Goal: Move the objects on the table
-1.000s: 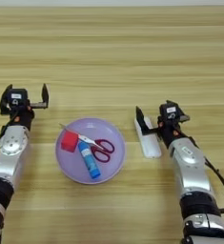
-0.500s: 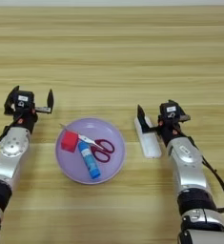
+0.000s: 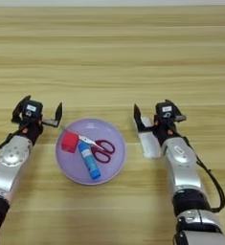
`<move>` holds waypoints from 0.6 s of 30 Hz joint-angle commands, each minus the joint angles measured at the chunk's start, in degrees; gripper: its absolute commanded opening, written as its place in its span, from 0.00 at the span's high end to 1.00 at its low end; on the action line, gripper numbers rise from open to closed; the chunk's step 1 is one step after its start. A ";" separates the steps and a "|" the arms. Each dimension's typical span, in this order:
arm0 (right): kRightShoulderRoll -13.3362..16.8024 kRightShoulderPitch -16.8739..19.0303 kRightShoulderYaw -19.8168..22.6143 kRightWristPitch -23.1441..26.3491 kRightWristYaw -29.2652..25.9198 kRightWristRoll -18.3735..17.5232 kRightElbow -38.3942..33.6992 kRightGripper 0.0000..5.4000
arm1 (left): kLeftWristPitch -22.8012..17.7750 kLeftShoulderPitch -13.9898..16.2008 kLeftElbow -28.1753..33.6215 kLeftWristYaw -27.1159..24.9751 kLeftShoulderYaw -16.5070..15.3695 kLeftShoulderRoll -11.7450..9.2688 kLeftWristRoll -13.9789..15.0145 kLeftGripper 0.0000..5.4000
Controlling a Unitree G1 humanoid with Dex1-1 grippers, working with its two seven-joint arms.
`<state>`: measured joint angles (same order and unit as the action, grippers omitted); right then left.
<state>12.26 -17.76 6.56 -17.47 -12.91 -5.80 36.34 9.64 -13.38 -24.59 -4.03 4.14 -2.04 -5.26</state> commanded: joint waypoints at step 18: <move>-0.29 -0.16 0.23 1.82 0.70 0.22 -0.46 0.00 | -4.95 6.67 9.35 -8.28 9.81 -0.26 -1.49 0.00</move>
<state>12.26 -17.76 6.67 -16.69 -12.72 -5.82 36.21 5.82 -7.52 -16.16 -11.81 12.99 -2.37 -6.14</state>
